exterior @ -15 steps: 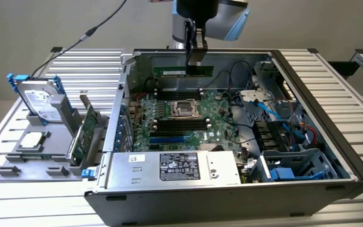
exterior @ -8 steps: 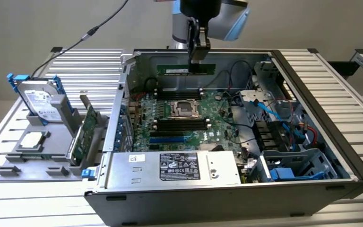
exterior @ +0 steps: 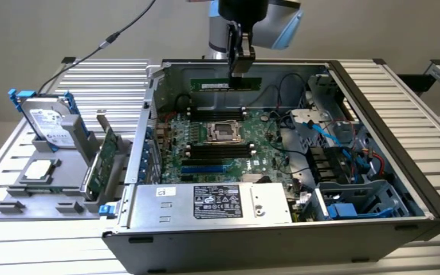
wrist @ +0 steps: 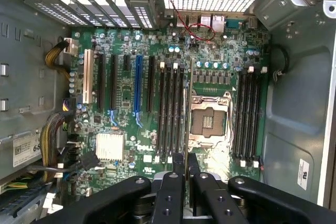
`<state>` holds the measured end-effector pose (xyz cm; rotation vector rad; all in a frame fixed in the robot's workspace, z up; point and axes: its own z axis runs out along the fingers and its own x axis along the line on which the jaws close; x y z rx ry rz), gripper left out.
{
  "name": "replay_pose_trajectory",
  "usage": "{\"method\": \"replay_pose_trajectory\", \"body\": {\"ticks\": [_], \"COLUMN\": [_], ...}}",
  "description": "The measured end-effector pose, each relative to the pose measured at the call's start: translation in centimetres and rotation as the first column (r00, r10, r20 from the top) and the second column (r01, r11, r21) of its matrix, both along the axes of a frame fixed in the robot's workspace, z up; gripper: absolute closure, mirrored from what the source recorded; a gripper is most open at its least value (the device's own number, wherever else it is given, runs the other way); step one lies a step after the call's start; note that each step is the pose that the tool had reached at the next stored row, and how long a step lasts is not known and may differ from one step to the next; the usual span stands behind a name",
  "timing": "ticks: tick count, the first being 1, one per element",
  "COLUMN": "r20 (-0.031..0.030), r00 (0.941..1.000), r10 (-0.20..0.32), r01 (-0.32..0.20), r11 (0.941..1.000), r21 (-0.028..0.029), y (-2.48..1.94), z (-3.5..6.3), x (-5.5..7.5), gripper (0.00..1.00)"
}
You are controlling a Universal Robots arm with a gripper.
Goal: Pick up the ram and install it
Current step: 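Insert the ram into the slot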
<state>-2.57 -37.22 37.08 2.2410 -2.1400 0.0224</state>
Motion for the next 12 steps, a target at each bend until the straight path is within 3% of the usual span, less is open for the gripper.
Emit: {"method": "replay_pose_trajectory", "body": {"ticks": [7,12], "r20": [0.0000,0.0000], "r00": [1.0000,1.0000], "r10": [0.000,0.000], "r01": [0.000,0.000], "r11": [1.0000,1.0000], "r21": [0.0000,0.0000], "y": [0.00,0.00], "z": [0.00,-0.79], "x": [0.00,-0.51], "gripper": [0.86,0.86]}}
